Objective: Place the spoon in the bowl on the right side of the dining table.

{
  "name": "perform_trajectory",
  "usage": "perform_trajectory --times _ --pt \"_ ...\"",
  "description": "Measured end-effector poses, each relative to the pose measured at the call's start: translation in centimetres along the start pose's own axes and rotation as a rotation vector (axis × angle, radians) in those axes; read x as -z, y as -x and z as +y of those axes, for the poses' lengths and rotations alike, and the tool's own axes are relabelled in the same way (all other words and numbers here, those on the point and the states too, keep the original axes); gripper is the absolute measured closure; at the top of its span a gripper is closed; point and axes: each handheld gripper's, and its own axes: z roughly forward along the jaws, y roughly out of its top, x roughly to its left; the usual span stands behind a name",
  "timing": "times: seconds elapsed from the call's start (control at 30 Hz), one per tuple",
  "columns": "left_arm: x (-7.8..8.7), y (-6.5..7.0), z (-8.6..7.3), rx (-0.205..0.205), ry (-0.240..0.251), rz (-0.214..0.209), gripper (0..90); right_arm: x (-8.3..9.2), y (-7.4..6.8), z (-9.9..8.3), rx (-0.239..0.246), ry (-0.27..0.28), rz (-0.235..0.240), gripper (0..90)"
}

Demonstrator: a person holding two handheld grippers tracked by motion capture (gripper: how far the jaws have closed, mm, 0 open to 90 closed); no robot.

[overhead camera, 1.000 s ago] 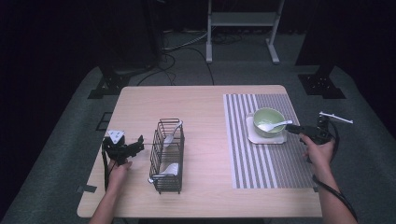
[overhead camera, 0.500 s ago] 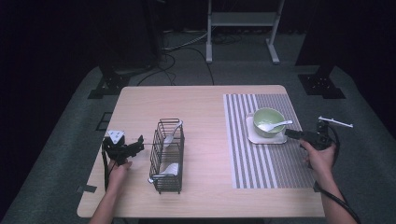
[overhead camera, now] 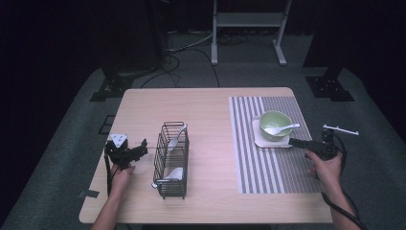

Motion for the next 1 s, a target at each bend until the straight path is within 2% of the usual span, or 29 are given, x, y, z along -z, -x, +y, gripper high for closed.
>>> perform_trajectory --times 0.4,1.0 --pt "0.0 0.0 0.0 0.001 0.0 0.0 0.9 -0.4 -1.3 -1.3 0.044 -0.03 0.028 49.8" --pt "0.0 0.0 0.0 0.001 0.0 -0.001 0.9 -0.5 -3.0 -3.3 0.106 -0.066 0.041 43.9"
